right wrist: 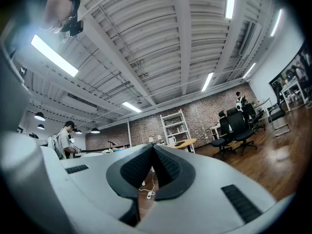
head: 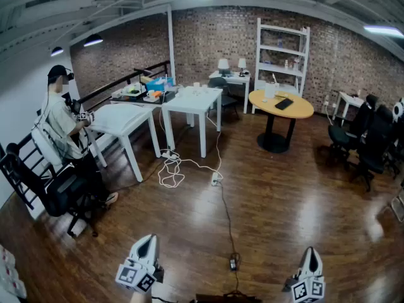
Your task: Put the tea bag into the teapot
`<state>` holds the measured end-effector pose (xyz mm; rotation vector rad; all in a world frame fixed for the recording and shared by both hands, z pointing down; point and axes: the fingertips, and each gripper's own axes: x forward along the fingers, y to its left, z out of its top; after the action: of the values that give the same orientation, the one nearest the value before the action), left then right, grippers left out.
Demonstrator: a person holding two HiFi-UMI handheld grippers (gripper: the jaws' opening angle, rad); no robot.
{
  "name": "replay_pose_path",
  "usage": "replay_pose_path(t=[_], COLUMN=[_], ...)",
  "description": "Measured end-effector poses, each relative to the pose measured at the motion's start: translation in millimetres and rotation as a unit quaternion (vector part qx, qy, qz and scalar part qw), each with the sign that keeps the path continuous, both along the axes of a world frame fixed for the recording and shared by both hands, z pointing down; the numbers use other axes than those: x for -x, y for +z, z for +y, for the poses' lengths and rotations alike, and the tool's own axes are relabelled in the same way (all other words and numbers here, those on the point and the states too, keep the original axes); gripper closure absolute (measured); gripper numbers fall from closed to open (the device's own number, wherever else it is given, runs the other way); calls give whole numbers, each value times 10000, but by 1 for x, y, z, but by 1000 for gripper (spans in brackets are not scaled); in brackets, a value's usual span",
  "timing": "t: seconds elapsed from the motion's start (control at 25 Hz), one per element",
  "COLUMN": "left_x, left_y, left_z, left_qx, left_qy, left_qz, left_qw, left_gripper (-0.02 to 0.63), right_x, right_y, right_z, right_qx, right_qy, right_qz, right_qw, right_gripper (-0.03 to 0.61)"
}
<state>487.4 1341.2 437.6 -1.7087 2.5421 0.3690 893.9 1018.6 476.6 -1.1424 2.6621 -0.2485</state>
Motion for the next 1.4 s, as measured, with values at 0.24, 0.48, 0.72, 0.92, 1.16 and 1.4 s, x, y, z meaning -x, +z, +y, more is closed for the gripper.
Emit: replay_pose_path(t=[0.24,0.48,0.72,0.92,1.16,1.4], left_x=[27,67,107,168,254,315], left_y=[12,1,-30,13,7,15], left_z=[19,32,1,-63,-181,-289], left_qx=[9,62,68,114,137,109], left_qy=[21,-175,-291,-472,-316,153], left_qz=[62,-88,-111,77,85,41], left_qw=[10000,9998,9995,9988,9994,9998], left_gripper=[614,614,614,614,614,614], right_x=[50,141,200,244,319,370], right_y=[11,16,38,45,15,-3], right_z=[3,7,-27,-99,-209,-282], right_qx=[136,157,108,104,-34,-130], right_qy=[-40,-565,-780,-749,-601,-442], right_qz=[80,10,241,267,232,143], right_qw=[9999,9983,9966,9968,9979,9988], right_gripper=[574,574,574,574,574,574])
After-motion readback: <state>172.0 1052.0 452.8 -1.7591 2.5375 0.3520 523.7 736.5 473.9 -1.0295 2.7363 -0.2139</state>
